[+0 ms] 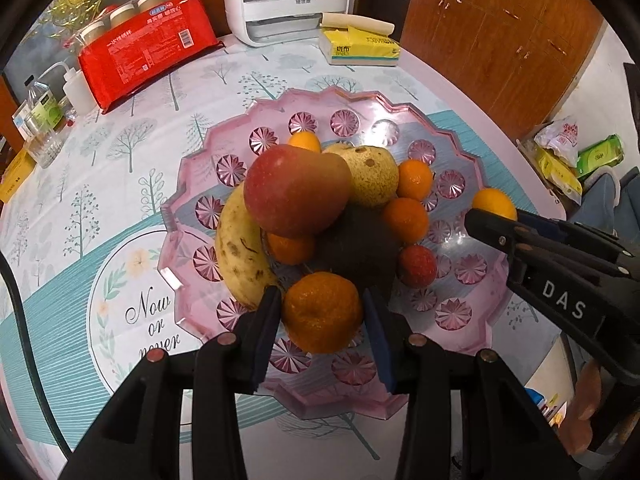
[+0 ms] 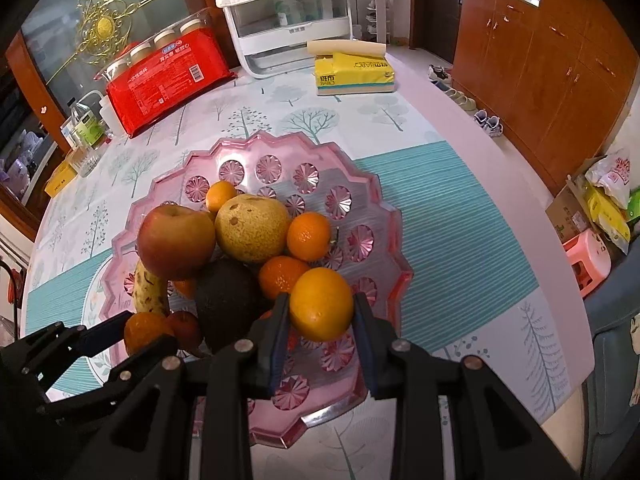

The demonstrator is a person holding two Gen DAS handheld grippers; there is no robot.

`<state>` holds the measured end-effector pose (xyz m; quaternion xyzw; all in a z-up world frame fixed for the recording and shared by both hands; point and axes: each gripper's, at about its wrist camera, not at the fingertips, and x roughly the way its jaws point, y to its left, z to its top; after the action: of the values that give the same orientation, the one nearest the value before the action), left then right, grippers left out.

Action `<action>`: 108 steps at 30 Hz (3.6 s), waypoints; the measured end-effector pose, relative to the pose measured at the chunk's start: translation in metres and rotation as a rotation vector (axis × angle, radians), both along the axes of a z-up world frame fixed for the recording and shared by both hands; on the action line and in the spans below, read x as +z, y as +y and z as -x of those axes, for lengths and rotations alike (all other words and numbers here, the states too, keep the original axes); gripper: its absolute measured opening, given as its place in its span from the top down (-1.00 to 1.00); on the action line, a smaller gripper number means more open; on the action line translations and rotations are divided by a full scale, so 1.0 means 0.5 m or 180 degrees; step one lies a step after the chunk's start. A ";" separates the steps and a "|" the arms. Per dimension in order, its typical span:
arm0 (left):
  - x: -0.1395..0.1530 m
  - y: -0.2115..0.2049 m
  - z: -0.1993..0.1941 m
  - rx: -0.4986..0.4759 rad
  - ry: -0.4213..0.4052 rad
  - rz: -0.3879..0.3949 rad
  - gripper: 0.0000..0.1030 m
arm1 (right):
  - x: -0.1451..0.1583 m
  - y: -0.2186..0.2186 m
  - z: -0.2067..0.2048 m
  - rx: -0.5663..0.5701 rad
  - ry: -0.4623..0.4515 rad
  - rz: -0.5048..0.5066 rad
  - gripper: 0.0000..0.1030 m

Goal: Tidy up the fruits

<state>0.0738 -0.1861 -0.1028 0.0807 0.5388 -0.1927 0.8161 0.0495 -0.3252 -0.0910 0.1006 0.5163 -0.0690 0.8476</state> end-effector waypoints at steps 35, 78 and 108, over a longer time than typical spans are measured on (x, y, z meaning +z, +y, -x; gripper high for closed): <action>0.062 0.102 -0.001 0.0537 -0.0219 0.0090 -0.70 | 0.040 0.002 0.017 0.0230 -0.0181 -0.0273 0.28; 0.268 0.267 0.180 0.1311 -0.0665 -0.0016 -0.97 | 0.280 0.184 0.200 0.0682 -0.0726 0.0076 -0.48; 0.283 0.241 0.237 0.1344 -0.0798 -0.0077 -0.97 | 0.267 0.208 0.236 0.0685 -0.0636 0.0209 -0.49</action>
<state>-0.0447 -0.0656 0.0388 -0.0007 0.4405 0.0002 0.8977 -0.0687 -0.2212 0.0423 0.0232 0.4346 0.0158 0.9002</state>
